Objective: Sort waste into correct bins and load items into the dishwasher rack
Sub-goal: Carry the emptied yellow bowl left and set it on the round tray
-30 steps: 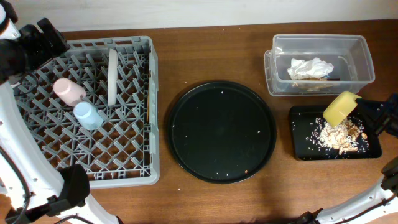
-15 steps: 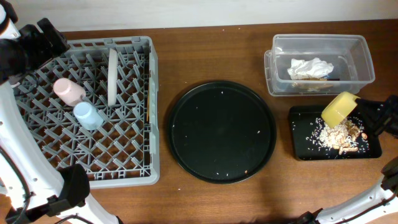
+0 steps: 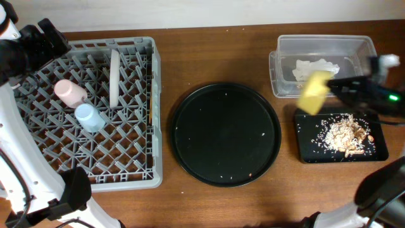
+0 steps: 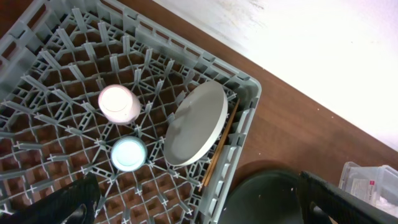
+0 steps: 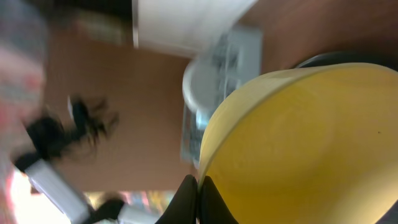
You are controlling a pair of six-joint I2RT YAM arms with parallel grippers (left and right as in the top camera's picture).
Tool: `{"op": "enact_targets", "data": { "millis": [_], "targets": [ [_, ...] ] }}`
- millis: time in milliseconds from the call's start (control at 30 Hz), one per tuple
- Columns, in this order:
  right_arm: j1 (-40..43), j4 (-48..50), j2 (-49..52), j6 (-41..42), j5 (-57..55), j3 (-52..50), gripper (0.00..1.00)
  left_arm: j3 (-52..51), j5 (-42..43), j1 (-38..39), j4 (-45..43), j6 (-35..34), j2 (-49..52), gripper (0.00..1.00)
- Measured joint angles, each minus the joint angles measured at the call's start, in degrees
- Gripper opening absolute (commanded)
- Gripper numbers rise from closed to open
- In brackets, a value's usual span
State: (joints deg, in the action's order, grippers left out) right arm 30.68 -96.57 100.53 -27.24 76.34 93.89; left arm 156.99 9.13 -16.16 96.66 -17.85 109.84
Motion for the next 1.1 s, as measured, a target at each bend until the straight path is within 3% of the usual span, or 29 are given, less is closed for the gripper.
{"op": "enact_targets", "data": {
  "millis": [167, 300, 533, 733, 933, 1000, 1100],
  "targets": [
    [-18.4, 7.1, -0.9, 3.4, -8.0, 0.2, 0.04, 0.0, 0.0, 0.0, 0.0, 0.0, 0.0, 0.99],
    [-32.7, 18.9, -0.9, 18.4, -26.3, 0.2, 0.04, 0.0, 0.0, 0.0, 0.0, 0.0, 0.0, 0.99],
    [-57.7, 27.8, -0.8, 44.3, -62.3, 0.2, 0.04, 0.0, 0.0, 0.0, 0.0, 0.0, 0.0, 0.99],
    [-69.1, 33.4, 3.6, 55.8, -74.2, 0.0, 0.04, 0.0, 0.0, 0.0, 0.0, 0.0, 0.0, 0.99],
    [-75.7, 38.6, 10.9, 59.5, -77.6, -0.5, 0.04, 0.0, 0.0, 0.0, 0.0, 0.0, 0.0, 0.99],
    [-77.0, 39.4, 12.3, 60.0, -78.0, -0.5, 0.19, 0.0, 0.0, 0.0, 0.0, 0.0, 0.0, 0.99],
    [-77.8, 39.4, 13.0, 60.4, -78.4, -0.5, 0.54, 0.0, 0.0, 0.0, 0.0, 0.0, 0.0, 0.99]
  ]
}}
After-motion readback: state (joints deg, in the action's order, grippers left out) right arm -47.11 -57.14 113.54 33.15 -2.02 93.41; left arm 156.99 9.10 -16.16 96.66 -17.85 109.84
